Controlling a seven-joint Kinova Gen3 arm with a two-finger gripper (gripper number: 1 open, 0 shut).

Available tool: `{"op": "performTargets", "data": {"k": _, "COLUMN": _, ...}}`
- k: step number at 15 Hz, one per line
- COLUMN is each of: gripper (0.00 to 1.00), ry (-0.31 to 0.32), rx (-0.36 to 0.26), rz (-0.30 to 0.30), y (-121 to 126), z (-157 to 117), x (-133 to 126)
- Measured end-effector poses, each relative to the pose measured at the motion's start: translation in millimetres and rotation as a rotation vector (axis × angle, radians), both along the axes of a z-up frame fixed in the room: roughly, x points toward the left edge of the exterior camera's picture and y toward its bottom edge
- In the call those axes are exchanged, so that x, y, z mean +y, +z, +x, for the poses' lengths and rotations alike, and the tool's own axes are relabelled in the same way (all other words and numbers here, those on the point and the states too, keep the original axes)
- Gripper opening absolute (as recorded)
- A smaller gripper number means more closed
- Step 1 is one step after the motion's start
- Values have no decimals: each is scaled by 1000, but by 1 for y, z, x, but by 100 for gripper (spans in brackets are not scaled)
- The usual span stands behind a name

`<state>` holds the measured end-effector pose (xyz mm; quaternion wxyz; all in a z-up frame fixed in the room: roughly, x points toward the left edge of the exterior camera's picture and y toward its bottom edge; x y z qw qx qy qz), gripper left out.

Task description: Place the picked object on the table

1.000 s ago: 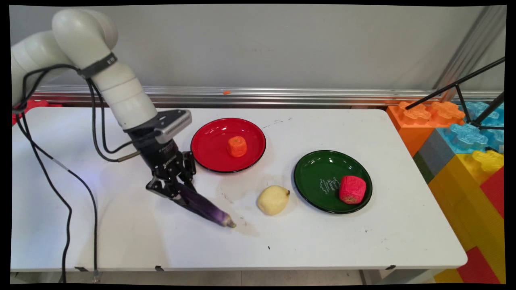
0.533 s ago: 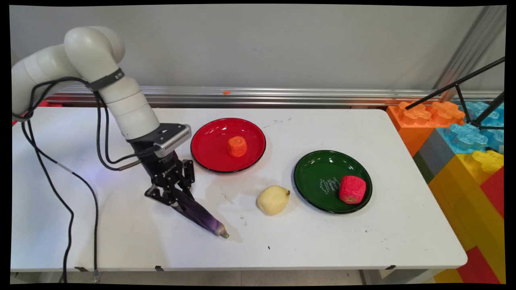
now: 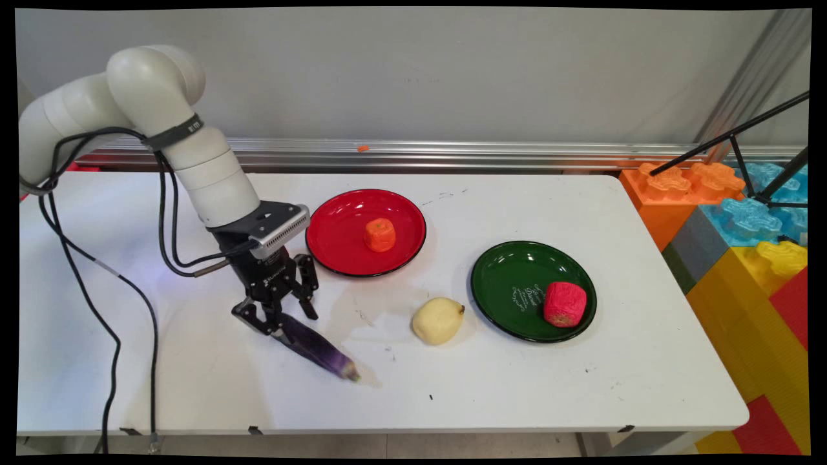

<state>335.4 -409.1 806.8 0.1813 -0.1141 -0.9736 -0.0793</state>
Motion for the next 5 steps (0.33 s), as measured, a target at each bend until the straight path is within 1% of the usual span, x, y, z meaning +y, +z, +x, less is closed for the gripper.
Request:
{"op": "performTargets", "data": {"k": 3, "gripper": 100, "ry": -5, "rx": 1, "rz": -2, "y": 2, "z": -3, "x": 3}}
{"op": "performTargets", "data": {"k": 5, "gripper": 100, "ry": 11, "rx": -6, "rz": -5, "y": 5, "z": -5, "x": 3}}
